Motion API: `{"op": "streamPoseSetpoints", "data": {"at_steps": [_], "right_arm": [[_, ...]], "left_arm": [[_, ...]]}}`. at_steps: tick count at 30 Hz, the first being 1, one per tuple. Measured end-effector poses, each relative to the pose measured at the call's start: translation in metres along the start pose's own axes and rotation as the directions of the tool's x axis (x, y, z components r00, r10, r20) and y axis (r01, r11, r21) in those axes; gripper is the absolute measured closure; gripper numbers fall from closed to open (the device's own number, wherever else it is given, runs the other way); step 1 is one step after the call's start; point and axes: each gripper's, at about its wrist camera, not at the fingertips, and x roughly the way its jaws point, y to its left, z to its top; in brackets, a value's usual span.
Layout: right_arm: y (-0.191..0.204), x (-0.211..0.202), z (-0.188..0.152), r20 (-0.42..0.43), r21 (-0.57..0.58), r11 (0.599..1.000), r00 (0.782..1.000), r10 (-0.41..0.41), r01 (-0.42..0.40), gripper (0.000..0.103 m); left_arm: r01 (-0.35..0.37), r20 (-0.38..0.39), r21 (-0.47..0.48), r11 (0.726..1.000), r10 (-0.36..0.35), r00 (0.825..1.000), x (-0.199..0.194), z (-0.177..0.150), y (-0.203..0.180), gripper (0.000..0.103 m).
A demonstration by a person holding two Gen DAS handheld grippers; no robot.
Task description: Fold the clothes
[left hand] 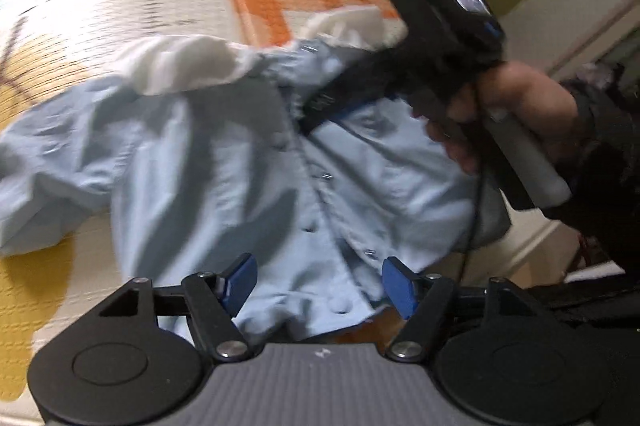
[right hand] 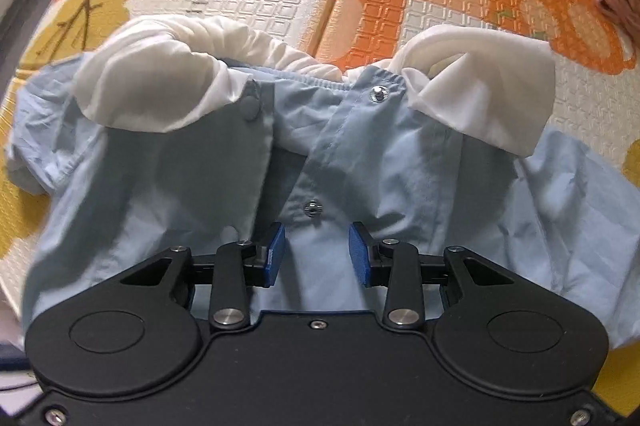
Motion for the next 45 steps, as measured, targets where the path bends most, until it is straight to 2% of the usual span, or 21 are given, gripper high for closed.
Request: {"op": "streamPoseSetpoints", "data": {"at_steps": [5,7,14,16,18,21,22,23,24,25,26,31,36,39,40,41,45], "right_arm": [[-0.006,-0.004,0.002,-0.001,0.049,0.997,0.998,0.058,-0.058,0.069],[-0.006,-0.003,0.003,-0.006,0.058,0.996,0.998,0.07,-0.069,0.068],[-0.003,0.001,0.002,-0.024,0.057,0.995,0.996,0.081,-0.08,0.068],[-0.001,0.002,0.001,-0.03,0.043,0.997,0.997,0.071,-0.07,0.069],[0.0,0.002,0.0,-0.031,0.035,0.997,0.997,0.067,-0.066,0.069],[0.001,0.001,-0.002,-0.031,0.017,0.998,0.998,0.062,-0.061,0.072],[0.001,0.0,-0.003,-0.031,0.01,0.998,0.998,0.059,-0.058,0.075],[0.001,0.0,-0.003,-0.03,0.002,0.998,0.998,0.055,-0.055,0.078],[0.001,0.0,-0.004,-0.029,-0.005,0.999,0.998,0.052,-0.052,0.085],[0.0,0.0,-0.005,-0.029,-0.005,0.998,0.998,0.056,-0.056,0.093],[-0.001,0.0,-0.005,-0.03,-0.003,0.998,0.998,0.061,-0.061,0.094],[-0.007,-0.001,-0.008,-0.029,0.01,0.997,0.996,0.08,-0.08,0.099],[-0.012,-0.004,-0.012,-0.048,0.032,0.993,0.992,0.118,-0.117,0.099],[-0.014,-0.008,-0.015,-0.059,0.051,0.986,0.985,0.162,-0.159,0.09],[-0.014,-0.01,-0.016,-0.055,0.053,0.985,0.984,0.169,-0.166,0.079],[-0.013,-0.012,-0.018,-0.049,0.051,0.984,0.984,0.172,-0.17,0.074],[-0.01,-0.014,-0.021,-0.046,0.042,0.982,0.981,0.189,-0.187,0.072]], "left_arm": [[0.05,-0.022,0.001,0.999,-0.05,0.998,0.027,0.004,-0.014,0.032],[0.076,-0.03,-0.026,0.997,-0.077,0.997,0.039,0.007,-0.014,0.033],[0.088,-0.09,-0.078,0.993,-0.095,0.991,0.069,0.007,-0.012,0.037],[0.114,-0.102,-0.104,0.988,-0.124,0.987,0.075,0.007,-0.01,0.042],[0.143,-0.102,-0.123,0.982,-0.156,0.982,0.078,0.006,-0.009,0.056],[0.157,-0.106,-0.139,0.978,-0.172,0.979,0.083,0.005,-0.008,0.06],[0.153,-0.109,-0.139,0.978,-0.169,0.979,0.085,0.005,-0.009,0.062],[0.154,-0.111,-0.143,0.978,-0.17,0.979,0.086,0.004,-0.009,0.07],[0.151,-0.112,-0.151,0.977,-0.169,0.979,0.087,0.004,-0.008,0.08],[0.154,-0.11,-0.158,0.975,-0.172,0.979,0.087,0.003,-0.007,0.082],[0.157,-0.108,-0.164,0.974,-0.176,0.978,0.087,0.003,-0.006,0.087],[0.168,-0.082,-0.151,0.974,-0.182,0.98,0.078,0.003,-0.006,0.093],[0.17,-0.067,-0.145,0.975,-0.181,0.981,0.073,0.002,-0.009,0.094],[0.179,-0.055,-0.14,0.974,-0.188,0.981,0.071,0.003,-0.01,0.094],[0.181,-0.051,-0.138,0.974,-0.189,0.981,0.071,0.004,-0.011,0.094],[0.18,-0.05,-0.137,0.974,-0.188,0.981,0.07,0.004,-0.012,0.094],[0.18,-0.047,-0.141,0.974,-0.188,0.981,0.071,0.004,-0.012,0.094]]}}
